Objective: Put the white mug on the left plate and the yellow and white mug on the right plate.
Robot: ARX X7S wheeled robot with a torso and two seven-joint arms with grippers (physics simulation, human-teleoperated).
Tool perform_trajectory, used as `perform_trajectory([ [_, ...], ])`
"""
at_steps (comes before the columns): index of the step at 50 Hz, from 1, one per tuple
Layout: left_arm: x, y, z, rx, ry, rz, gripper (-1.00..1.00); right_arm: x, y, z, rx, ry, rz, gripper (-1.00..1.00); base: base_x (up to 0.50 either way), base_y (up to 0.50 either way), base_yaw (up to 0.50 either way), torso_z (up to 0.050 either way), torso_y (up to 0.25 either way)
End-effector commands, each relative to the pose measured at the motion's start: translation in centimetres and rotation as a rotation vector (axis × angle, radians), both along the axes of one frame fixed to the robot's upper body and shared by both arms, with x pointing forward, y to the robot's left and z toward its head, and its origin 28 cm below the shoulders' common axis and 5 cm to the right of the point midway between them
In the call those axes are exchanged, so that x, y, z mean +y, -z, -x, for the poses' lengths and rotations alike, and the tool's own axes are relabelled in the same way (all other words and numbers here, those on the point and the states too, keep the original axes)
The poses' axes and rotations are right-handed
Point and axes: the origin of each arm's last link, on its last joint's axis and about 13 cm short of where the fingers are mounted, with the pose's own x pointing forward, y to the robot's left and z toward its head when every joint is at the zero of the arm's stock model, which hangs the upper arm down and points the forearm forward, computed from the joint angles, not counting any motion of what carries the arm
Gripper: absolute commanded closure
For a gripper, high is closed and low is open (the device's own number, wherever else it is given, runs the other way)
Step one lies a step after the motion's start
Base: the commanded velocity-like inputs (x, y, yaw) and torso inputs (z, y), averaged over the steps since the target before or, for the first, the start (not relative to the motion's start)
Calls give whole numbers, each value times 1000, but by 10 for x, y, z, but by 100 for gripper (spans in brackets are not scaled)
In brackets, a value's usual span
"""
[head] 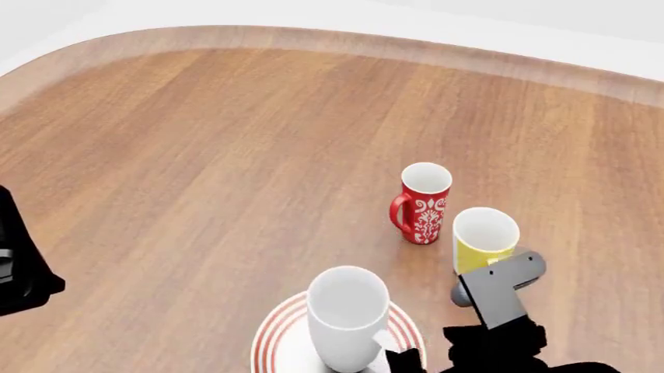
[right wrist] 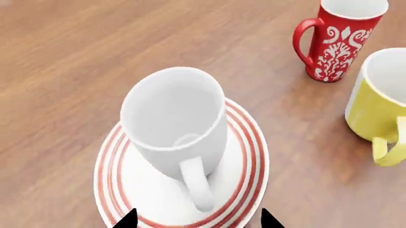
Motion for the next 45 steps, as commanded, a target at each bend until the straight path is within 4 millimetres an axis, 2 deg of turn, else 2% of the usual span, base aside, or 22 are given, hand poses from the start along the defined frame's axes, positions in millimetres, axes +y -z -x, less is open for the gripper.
perform_trajectory([
  [1,-2,0,0,2,3,-6,-100,-16,-35,77,-122,31,1,-100,0,0,0,0,0],
  [6,-3,1,-1,4,6,-14,-100,-19,-57,103,-230,56,-15,-100,0,0,0,0,0],
  [14,0,-1,-1,1,5,-11,-100,-12,-71,108,-444,30,-23,-100,0,0,0,0,0],
  [23,1,-1,-1,-3,6,-9,-100,-2,-70,76,-652,58,-50,-100,0,0,0,0,0],
  [29,2,0,-1,-4,8,-5,-100,2,-74,51,-756,161,-113,-100,0,0,0,0,0],
  [35,1,-1,-1,-6,12,-6,-100,5,-76,26,-785,259,-133,-100,0,0,0,0,0],
  [40,1,0,-2,-3,12,-5,-100,3,-75,3,-723,433,-172,-100,0,0,0,0,0],
  [45,0,0,-2,-3,16,-7,-100,3,-68,-12,-691,489,-130,-100,0,0,0,0,0],
])
